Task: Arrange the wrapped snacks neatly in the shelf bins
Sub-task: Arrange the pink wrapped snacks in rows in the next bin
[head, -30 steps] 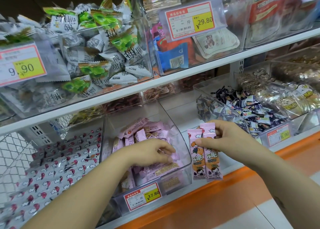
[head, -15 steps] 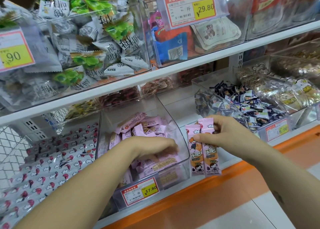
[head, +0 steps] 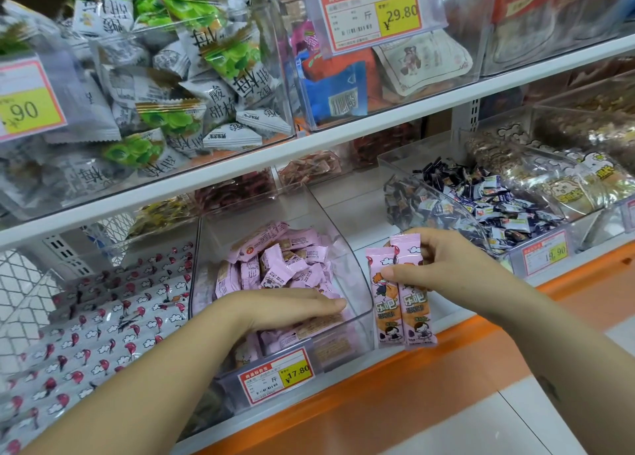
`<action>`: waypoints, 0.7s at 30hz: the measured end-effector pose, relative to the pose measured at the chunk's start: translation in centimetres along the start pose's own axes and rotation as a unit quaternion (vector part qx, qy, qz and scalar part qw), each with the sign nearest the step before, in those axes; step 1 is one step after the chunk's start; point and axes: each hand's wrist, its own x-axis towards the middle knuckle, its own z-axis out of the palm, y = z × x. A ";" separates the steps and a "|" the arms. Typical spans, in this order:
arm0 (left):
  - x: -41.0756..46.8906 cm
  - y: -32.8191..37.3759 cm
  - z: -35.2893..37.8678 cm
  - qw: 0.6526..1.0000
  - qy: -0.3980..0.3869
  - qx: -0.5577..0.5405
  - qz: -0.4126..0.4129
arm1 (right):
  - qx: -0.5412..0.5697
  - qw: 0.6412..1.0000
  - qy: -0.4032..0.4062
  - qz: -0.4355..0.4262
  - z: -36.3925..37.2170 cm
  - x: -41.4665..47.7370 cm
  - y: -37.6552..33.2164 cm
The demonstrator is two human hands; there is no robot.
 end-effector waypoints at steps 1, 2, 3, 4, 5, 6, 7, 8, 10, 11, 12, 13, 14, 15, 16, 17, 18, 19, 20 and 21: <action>-0.1 0.2 -0.1 1.000 -0.007 0.015 0.003 | 0.001 1.000 -0.002 -0.001 0.0 0.0 0.0; -0.1 0.3 -0.2 0.999 -0.016 0.028 0.002 | -0.001 1.000 -0.004 -0.001 0.0 0.1 0.0; -0.7 0.9 -0.1 0.999 -0.024 0.044 -0.004 | -0.001 1.000 -0.007 -0.002 0.0 0.1 0.0; -0.8 1.1 -0.1 0.998 -0.029 0.055 -0.012 | -0.001 1.000 -0.007 -0.004 0.1 0.1 0.0; -0.7 0.9 -0.1 0.998 -0.032 0.056 -0.023 | -0.003 1.000 -0.006 -0.004 0.1 0.2 0.1; -0.8 0.8 0.1 0.997 -0.033 0.068 -0.028 | -0.005 1.000 -0.005 -0.006 0.1 0.2 0.0; -1.0 0.5 0.2 0.994 -0.032 0.095 -0.029 | -0.005 1.000 -0.003 -0.006 0.1 0.2 0.1; -1.0 0.1 0.3 0.992 -0.033 0.117 -0.031 | -0.004 1.000 -0.002 -0.005 0.1 0.2 0.1; -0.8 -0.5 0.4 0.993 -0.027 0.109 -0.043 | -0.003 1.000 -0.001 -0.003 0.1 0.1 0.2; -0.7 -0.7 0.5 0.994 -0.022 0.093 -0.043 | -0.002 1.000 -0.001 -0.003 0.2 0.1 0.2; -0.5 -0.8 0.5 0.996 -0.012 0.078 -0.039 | 0.000 1.000 -0.003 -0.002 0.2 0.1 0.2; -0.4 -0.8 0.6 0.997 0.000 0.065 -0.032 | 0.002 1.000 -0.004 0.001 0.2 0.1 0.3; -0.4 -0.9 0.6 0.998 0.012 0.057 -0.026 | 0.002 1.000 -0.005 0.003 0.3 0.1 0.3; -0.4 -1.0 0.6 0.998 0.025 0.051 -0.021 | -0.002 1.000 -0.004 0.005 0.3 0.0 0.3; -0.5 -1.0 0.7 0.998 0.037 0.044 -0.017 | -0.008 1.000 -0.002 0.005 0.2 0.1 0.4; -0.6 -1.1 0.7 0.998 0.048 0.034 -0.012 | -0.017 1.000 0.002 0.004 0.2 0.1 0.5; -0.6 -1.3 0.7 0.998 0.057 0.026 -0.007 | -0.029 1.000 0.005 0.005 0.2 0.3 0.6; -0.6 -1.4 0.7 0.998 0.062 0.022 -0.001 | -0.040 0.999 0.009 0.008 0.2 0.4 0.6; -0.7 -1.5 0.7 0.998 0.063 0.025 0.006 | -0.048 0.999 0.013 0.012 0.1 0.5 0.8; -0.6 -1.5 0.6 0.998 0.060 0.031 0.010 | -0.049 0.999 0.014 0.014 0.1 0.5 0.8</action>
